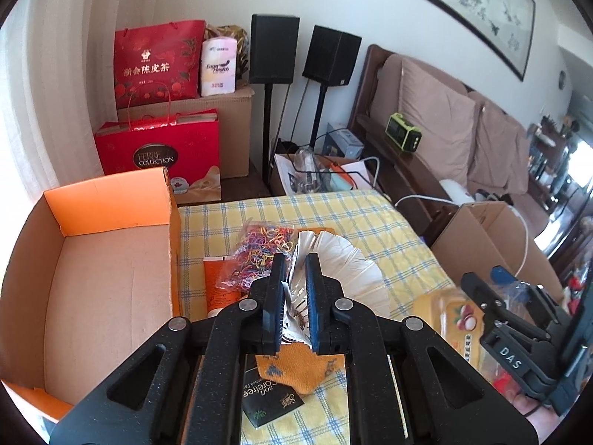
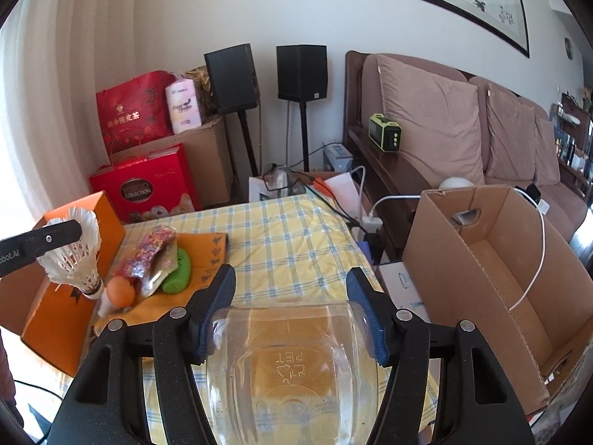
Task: Organize objects
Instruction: 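Grasp the white shuttlecock with the left tool while the right tool grasps the clear container, then carry the shuttlecock and clear container over the cardboard tray with both tools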
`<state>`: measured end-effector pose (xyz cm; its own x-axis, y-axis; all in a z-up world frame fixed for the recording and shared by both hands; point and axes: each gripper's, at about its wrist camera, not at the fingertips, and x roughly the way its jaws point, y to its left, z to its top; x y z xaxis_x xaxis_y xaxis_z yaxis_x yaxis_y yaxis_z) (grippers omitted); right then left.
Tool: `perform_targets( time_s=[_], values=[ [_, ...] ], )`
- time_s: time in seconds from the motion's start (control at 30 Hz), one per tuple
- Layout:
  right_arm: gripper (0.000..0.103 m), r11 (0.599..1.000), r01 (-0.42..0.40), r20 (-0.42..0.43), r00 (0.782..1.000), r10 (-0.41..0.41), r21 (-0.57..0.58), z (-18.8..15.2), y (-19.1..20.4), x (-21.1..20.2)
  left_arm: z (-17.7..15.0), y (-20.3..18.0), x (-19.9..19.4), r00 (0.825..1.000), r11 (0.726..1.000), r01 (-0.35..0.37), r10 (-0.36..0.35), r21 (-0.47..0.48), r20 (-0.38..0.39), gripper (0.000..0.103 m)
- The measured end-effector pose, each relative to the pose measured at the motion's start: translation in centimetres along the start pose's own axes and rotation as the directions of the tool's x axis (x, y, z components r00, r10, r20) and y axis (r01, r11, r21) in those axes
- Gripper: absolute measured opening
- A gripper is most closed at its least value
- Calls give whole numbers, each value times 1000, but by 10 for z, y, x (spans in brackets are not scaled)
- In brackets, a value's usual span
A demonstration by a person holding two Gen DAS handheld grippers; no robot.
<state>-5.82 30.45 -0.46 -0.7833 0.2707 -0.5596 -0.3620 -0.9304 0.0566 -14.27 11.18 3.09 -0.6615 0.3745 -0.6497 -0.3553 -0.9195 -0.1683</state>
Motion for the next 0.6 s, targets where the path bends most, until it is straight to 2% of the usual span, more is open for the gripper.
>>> perform_targets(
  time_s=[0.27,0.6],
  values=[
    [64,999,-21,27,999,21,-24,10,14,-18,8,12,-34,999,999,32,-31,-24,37,10],
    [64,995,-60,54,996,64,-77,31,44,-33,14,31,-68,996,999,16,-13,-31,84,10]
  ],
)
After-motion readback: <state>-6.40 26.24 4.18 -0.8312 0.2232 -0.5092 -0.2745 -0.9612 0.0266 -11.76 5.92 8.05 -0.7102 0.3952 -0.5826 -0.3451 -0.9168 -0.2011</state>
